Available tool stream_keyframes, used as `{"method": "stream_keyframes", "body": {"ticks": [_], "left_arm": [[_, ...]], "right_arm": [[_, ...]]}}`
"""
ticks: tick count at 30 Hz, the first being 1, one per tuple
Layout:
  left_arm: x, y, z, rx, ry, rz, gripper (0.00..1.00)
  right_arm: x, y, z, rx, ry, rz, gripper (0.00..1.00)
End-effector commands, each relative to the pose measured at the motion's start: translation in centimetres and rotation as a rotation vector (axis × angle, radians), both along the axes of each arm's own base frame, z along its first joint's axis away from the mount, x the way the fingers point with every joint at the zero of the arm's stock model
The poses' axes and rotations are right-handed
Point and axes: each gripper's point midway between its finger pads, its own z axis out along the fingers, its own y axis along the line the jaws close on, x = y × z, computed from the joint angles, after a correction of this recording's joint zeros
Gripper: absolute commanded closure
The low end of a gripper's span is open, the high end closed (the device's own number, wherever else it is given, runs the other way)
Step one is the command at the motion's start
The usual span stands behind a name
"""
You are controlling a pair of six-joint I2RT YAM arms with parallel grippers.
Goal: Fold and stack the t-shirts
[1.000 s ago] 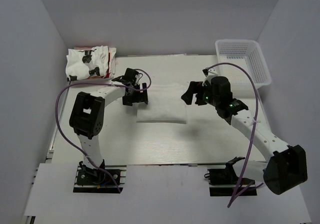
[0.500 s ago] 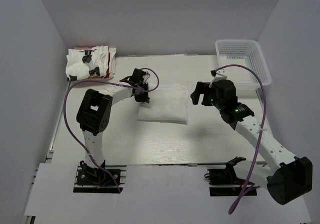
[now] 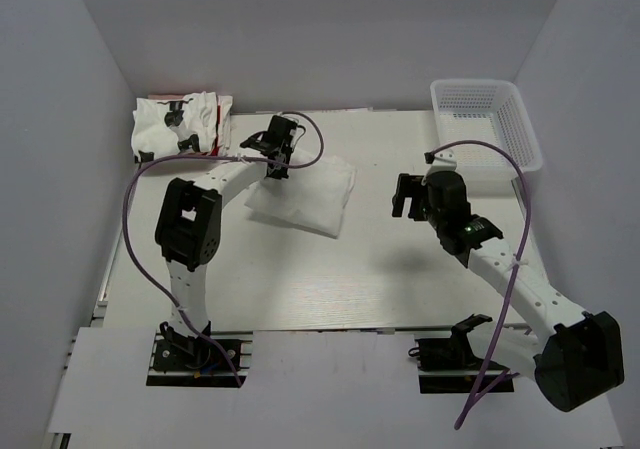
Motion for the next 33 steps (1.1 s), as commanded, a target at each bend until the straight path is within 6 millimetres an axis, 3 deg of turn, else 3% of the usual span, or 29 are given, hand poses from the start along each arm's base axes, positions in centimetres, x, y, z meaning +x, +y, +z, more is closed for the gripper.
{"method": "stream_keyframes", "body": {"ticks": [1,5,14,19,20,21,22,26,29,33], "left_arm": [[2.8,3.7,8.8,0.196,-0.230,-0.002,1.00],[4.9,5.6,12.3,0.295,-0.332,0.012,1.00],[10.0,9.6,17.8,0.445,-0.432,0.055,1.00],[12.2,13.5,21.3,0.488,-0.514,0.134,1.00],[12.5,14.2,23.2,0.483,-0.553,0.168,1.00],[12.9,14.9,23.4,0.488,-0.559,0.189,1.00],[13.0,16.1,24.3,0.489,-0.569,0.214,1.00],[13.4,17.7,27.9,0.466,-0.655,0.246,1.00],[13.6,20.0,30.0,0.456,-0.713,0.293,1.00],[13.2,21.5,31.8,0.438,-0.753,0.316,1.00]], "right_arm": [[1.3,-0.7,1.1,-0.019,-0.083,-0.042,0.10],[1.7,-0.7,0.9,-0.027,-0.080,-0.048,0.10],[2.6,-0.2,-0.4,-0.022,-0.056,-0.050,0.10],[3.3,0.1,-2.1,-0.037,-0.005,-0.057,0.10],[3.4,0.3,-2.5,-0.044,0.006,-0.050,0.10],[3.6,0.4,-2.4,-0.044,0.008,-0.052,0.10],[4.0,0.4,-3.1,-0.056,0.025,-0.054,0.10],[4.9,1.3,-3.2,-0.055,0.042,-0.035,0.10],[5.0,1.8,-3.8,-0.045,0.060,-0.013,0.10],[5.2,3.3,-4.4,-0.016,0.070,0.051,0.10]]}}
